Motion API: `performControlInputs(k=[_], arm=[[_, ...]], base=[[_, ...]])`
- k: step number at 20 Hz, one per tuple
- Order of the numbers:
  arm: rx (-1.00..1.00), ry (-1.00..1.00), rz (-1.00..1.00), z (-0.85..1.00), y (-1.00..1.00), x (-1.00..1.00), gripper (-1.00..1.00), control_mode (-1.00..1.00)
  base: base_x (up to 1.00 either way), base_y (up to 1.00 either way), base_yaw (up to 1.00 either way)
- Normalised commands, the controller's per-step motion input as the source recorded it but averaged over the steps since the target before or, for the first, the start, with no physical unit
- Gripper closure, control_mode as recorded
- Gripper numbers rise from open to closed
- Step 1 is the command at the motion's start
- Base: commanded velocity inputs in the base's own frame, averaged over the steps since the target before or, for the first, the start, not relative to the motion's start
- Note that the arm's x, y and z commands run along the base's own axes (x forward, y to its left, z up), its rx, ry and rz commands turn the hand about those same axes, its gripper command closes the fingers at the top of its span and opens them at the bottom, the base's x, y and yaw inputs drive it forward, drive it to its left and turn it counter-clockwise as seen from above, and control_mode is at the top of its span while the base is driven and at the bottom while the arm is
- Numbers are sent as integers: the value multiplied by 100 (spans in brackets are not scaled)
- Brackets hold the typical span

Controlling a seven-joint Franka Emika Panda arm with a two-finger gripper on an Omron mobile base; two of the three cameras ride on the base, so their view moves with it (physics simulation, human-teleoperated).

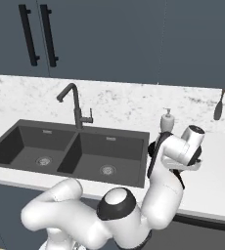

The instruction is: Pick the pan and sponge and place them into the sink. Then turn on the water.

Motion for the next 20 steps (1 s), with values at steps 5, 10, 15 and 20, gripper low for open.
performControlInputs(k=[5, 10, 15, 20], arm=[[-5, -3, 23, 65, 29, -52, 100, -100], [-11, -7, 18, 46, 60, -40, 100, -100], [-13, -15, 14, 38, 89, -17, 100, -100], [-7, -15, 15, 59, 71, -8, 100, -100]], base=[[0, 0, 0], [0, 0, 0], [0, 0, 0], [0, 0, 0]])
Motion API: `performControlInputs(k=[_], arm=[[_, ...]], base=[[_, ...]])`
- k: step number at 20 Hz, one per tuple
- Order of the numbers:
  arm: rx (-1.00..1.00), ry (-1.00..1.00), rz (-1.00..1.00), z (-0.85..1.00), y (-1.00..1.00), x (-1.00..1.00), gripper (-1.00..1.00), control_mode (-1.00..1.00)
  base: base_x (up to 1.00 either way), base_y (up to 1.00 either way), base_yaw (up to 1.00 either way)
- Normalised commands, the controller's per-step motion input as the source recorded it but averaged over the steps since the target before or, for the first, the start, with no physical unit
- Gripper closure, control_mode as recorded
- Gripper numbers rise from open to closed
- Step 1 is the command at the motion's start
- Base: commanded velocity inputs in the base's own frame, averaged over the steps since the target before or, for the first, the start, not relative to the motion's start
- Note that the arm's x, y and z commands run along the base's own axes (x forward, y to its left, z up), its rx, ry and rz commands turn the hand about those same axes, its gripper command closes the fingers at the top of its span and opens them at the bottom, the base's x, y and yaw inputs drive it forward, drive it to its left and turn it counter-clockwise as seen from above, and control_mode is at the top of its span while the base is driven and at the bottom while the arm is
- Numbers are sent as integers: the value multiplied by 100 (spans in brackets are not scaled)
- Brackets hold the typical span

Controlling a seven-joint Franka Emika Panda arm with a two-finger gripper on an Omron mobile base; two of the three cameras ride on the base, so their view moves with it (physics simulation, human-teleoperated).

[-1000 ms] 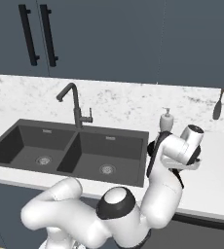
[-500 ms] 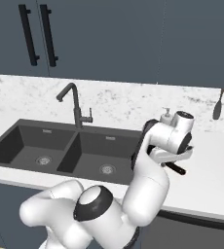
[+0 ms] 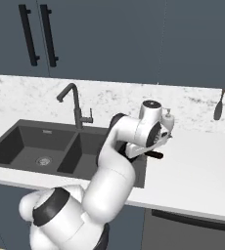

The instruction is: Pick the pan and sponge and place them into the sink. Then turn on the water.

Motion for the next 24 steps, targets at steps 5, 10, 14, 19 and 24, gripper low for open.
performControlInputs(k=[5, 10, 14, 19, 24], arm=[[0, -10, 13, 80, 40, 0, 100, -100], [7, 0, 20, 63, 39, 0, 100, -100], [12, 5, 28, 14, 35, 0, 100, -100], [16, 3, 31, -16, 22, 0, 100, -100], [13, 0, 20, -27, 15, 2, 100, -100]], base=[[0, 0, 0], [0, 0, 0], [0, 0, 0], [0, 0, 0], [0, 0, 0]])
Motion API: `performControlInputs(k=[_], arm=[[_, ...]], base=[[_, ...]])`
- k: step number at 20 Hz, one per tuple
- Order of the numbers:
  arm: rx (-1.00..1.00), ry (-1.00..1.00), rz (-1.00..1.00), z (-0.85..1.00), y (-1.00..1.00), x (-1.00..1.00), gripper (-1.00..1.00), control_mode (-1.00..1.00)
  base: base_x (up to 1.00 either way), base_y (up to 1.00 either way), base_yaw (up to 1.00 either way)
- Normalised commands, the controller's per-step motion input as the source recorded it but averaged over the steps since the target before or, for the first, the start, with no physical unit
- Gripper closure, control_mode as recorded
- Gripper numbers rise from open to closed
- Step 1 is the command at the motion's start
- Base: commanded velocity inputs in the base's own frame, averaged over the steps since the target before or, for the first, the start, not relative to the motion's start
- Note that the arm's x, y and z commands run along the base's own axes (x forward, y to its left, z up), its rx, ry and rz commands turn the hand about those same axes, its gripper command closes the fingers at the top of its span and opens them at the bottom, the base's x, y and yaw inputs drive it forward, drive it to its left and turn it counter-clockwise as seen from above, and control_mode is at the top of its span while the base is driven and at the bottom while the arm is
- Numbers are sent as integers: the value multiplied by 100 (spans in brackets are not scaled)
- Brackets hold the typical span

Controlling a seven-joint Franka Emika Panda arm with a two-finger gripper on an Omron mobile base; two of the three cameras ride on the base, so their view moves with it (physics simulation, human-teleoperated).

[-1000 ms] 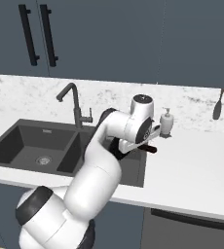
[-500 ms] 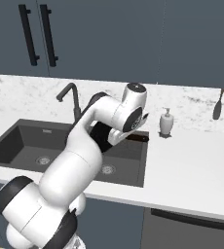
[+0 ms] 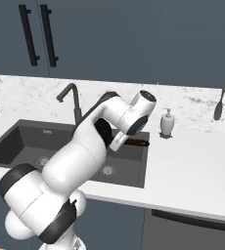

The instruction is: Pick the pan and sponge and place them into the sink. Then turn on the water.

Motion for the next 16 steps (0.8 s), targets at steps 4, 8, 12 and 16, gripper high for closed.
performControlInputs(k=[4, 8, 12, 16], arm=[[4, 0, 16, -22, 26, 12, 100, -100], [0, 0, 16, -25, 31, 21, 100, -100], [0, 0, 10, -34, 12, 35, 100, -100], [0, 0, 4, -31, 0, 33, 100, -100]], base=[[0, 0, 0], [0, 0, 0], [0, 0, 0], [0, 0, 0]])
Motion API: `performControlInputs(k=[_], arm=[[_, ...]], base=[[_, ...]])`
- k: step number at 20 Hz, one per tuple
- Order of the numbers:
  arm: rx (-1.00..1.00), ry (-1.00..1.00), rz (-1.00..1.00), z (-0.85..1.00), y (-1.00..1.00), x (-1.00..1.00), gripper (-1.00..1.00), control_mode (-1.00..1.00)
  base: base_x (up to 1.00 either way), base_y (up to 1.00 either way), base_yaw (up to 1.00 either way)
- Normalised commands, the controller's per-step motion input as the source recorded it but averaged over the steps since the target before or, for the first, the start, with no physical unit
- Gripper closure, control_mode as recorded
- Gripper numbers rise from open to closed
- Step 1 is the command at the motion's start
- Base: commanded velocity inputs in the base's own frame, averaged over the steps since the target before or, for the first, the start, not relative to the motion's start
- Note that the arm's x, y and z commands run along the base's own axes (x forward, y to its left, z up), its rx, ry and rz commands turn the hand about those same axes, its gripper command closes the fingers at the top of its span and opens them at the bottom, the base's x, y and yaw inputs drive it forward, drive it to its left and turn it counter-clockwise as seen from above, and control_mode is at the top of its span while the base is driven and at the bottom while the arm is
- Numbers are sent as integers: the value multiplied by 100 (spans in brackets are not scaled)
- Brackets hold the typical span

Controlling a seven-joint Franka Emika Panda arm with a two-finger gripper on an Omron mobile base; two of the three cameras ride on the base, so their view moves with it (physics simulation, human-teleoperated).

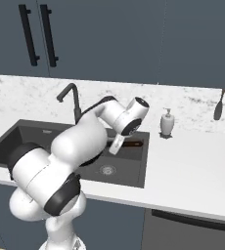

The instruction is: Pick the pan and sponge and place them into the sink. Then turn on the water.

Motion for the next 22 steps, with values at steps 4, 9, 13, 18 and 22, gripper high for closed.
performControlInputs(k=[4, 9, 13, 18, 22], arm=[[0, 0, 0, -22, 0, 32, 100, -100], [0, 0, 1, -28, 0, 23, 100, -100], [0, 0, 3, -35, 0, 11, 100, -100], [0, 0, 2, -29, 0, 20, 100, -100], [0, 0, 2, -32, 0, 23, 100, -100]], base=[[0, 0, 0], [0, 0, 0], [0, 0, 0], [0, 0, 0], [0, 0, 0]])
